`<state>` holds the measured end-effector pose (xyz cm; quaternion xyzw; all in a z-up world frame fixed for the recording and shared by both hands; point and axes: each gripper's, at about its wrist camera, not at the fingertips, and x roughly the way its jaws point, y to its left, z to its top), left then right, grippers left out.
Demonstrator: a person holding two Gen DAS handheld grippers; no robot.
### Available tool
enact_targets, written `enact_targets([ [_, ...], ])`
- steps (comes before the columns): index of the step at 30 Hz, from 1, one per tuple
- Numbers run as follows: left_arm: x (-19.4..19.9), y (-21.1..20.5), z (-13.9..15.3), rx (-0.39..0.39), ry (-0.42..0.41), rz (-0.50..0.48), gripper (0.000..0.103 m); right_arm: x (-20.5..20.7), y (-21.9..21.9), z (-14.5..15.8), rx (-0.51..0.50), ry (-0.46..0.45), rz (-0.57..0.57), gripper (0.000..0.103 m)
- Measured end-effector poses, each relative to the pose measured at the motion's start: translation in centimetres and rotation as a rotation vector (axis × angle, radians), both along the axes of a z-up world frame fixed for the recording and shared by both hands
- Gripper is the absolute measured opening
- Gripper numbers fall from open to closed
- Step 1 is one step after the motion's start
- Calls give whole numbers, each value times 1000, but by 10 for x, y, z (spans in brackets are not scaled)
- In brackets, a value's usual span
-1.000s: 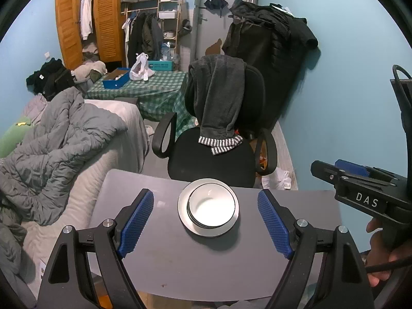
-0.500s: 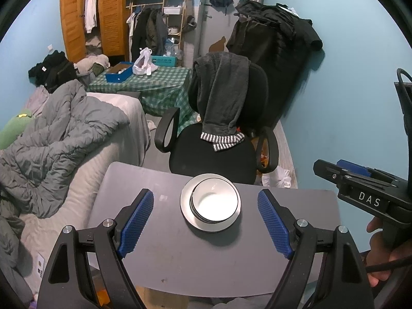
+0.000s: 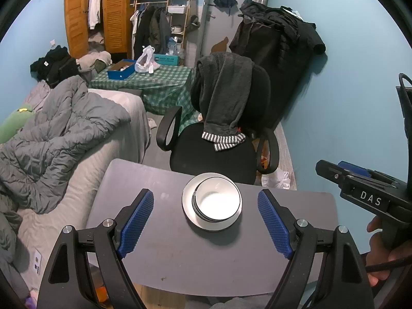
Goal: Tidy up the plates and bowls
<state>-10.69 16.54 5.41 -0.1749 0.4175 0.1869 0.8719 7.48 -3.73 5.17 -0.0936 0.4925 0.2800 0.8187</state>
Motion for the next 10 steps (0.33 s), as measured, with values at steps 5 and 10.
enact_targets([
  [5,-1,0,0,3,-2,0,84,1,1,-1,-1,2,0,57],
  [10,0,0,0,1,1,2,84,0,1,-1,-1,0,1,57],
])
